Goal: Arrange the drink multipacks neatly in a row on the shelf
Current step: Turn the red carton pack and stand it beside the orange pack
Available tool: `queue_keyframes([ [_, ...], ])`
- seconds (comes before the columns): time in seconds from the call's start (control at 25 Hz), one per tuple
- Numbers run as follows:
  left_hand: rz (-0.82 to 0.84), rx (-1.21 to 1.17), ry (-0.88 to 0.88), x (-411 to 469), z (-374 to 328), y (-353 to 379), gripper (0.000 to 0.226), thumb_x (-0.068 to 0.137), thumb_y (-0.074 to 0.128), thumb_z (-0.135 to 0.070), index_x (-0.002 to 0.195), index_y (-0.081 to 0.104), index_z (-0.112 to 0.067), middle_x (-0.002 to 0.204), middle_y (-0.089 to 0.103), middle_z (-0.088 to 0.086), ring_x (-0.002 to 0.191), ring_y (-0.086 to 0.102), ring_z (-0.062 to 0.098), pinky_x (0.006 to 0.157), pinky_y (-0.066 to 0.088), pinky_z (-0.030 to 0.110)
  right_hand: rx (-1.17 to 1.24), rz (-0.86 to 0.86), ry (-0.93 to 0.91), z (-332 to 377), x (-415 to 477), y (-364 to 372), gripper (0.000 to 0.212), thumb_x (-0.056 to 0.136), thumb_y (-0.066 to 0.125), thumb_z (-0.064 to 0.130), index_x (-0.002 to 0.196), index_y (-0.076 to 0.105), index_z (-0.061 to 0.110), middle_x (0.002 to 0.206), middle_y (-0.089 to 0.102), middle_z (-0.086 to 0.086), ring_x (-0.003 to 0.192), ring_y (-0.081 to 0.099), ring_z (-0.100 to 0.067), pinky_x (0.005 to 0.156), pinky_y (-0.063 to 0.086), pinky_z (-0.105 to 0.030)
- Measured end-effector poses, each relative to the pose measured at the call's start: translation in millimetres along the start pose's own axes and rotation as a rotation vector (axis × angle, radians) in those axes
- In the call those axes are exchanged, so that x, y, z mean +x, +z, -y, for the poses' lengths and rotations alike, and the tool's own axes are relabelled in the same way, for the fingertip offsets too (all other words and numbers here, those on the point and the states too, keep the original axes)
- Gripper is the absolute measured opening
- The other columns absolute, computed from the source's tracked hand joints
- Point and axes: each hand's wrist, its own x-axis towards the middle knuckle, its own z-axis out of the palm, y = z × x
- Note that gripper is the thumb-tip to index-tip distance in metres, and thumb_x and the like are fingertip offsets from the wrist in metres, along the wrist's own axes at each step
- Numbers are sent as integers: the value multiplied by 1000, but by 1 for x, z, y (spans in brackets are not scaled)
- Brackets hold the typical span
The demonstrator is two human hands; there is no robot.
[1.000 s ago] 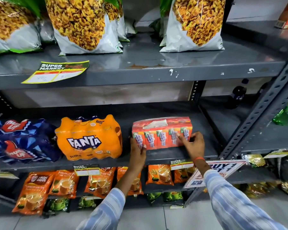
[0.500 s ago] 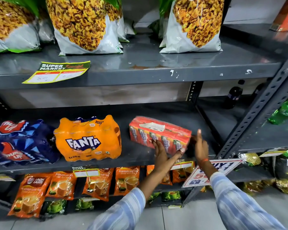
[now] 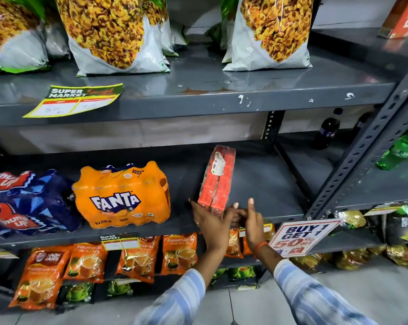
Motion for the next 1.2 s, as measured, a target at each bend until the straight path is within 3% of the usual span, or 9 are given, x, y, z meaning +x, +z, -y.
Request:
queue_keyframes([
  [0.16,-10,32,57,18,4,-23,71,61,78,-40,118,49,-8,115,65,14,105,63,27,84,48,29,8,-40,-32,18,21,-3,56,96,33,46,71,72,14,71,72,-18,68,71,-27,68,57,-33],
  [0.28,141,58,51,32,10,-51,64,70,78,-22,123,45,-8,121,60,11,107,58,20,90,46,30,-25,-206,-106,39,49,-6,33,89,51,43,74,69,20,84,71,-11,86,67,-29,86,54,-42],
  [0.4,346,44,-35,58,11,-82,61,76,73,-15,127,40,-11,132,53,11,122,51,25,99,45,39,-147,-113,-106,61,88,-5,38,89,55,33,118,59,9,122,62,-11,112,56,-20,105,42,-35],
  [0.48,415,39,-70,62,11,-92,60,80,69,-17,132,39,-12,136,52,12,125,50,26,97,46,37,-190,0,-43,71,106,-1,51,88,56,33,131,48,7,133,56,-13,117,54,-22,103,43,-32],
  [0.6,219,4,-59,39,22,-80,64,84,64,-29,139,35,-14,136,53,12,124,51,25,100,46,40,-191,-17,-14,68,107,0,41,89,57,28,121,56,2,113,60,-9,100,54,-19,75,49,-17],
  [0.8,-174,81,-18,21,18,-66,32,92,52,-14,121,57,-2,112,69,22,102,64,36,79,45,31,-4,-306,-81,33,70,12,38,90,52,31,117,56,5,119,63,-20,104,58,-24,98,48,-42],
  [0.96,-245,75,-23,25,13,-74,28,89,56,-12,112,62,3,113,68,24,103,63,38,81,46,33,69,-371,-98,22,39,21,41,92,44,44,122,51,17,123,61,-12,111,58,-25,96,47,-40],
  [1.08,-225,63,-18,27,14,-81,26,88,58,-13,108,63,3,110,69,23,99,65,36,74,41,25,127,-333,-59,25,32,17,39,94,42,43,119,52,15,112,59,-6,102,56,-21,87,45,-34],
  [1.2,-216,87,-21,29,14,-86,30,87,60,-15,109,63,5,109,69,25,98,66,39,77,49,34,135,-339,-59,26,25,16,42,95,41,39,122,52,10,111,59,-6,104,58,-23,88,46,-34],
])
